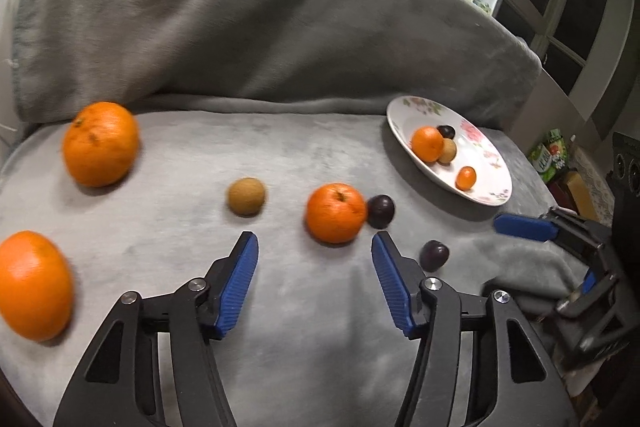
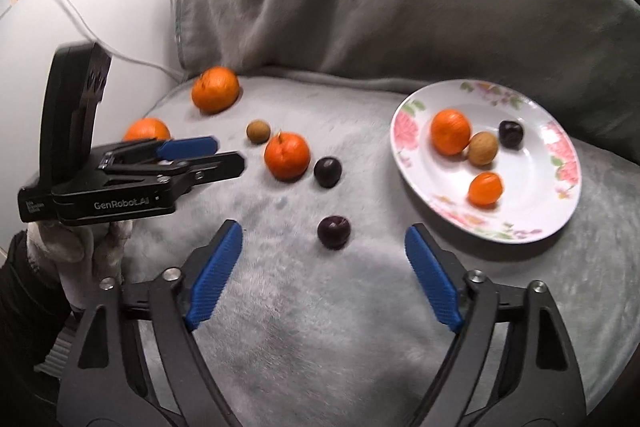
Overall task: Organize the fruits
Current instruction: 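Grasp another dark plum with the right tool while the left tool grasps a mandarin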
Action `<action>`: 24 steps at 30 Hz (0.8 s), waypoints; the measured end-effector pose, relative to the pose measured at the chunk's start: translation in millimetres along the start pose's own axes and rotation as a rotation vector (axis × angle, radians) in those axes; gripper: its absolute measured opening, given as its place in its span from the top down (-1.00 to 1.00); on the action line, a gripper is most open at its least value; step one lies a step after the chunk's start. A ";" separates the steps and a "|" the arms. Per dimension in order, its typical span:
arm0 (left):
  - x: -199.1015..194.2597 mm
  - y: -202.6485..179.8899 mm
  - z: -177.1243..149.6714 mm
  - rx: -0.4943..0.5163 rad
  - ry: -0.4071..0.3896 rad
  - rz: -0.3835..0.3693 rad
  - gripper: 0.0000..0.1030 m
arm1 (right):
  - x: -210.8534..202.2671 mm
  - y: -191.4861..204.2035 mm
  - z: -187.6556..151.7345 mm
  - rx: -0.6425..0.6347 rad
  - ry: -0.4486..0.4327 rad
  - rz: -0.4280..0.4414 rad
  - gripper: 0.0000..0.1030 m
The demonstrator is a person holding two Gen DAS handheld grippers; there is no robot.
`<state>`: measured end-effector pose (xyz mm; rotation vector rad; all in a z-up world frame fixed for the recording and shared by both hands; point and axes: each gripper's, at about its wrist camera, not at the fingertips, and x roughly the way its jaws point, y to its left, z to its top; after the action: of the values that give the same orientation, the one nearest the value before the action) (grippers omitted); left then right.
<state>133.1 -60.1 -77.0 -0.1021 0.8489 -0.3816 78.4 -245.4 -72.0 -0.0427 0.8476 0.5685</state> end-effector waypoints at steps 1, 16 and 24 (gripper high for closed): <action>2.8 -1.4 0.7 -0.001 0.005 -0.005 -0.07 | 2.4 0.3 -0.6 -0.002 0.006 -0.001 -0.63; 25.3 -11.3 10.6 0.009 0.030 -0.018 0.10 | 26.7 -0.8 -2.5 -0.001 0.065 -0.009 -0.14; 30.8 -12.6 12.4 0.015 0.037 -0.004 0.13 | 37.0 -0.8 -0.2 -0.002 0.079 -0.018 -0.02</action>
<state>157.2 -83.9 -87.8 -0.0828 0.8822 -0.3944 98.0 -229.2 -98.9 -0.0750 0.9224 0.5538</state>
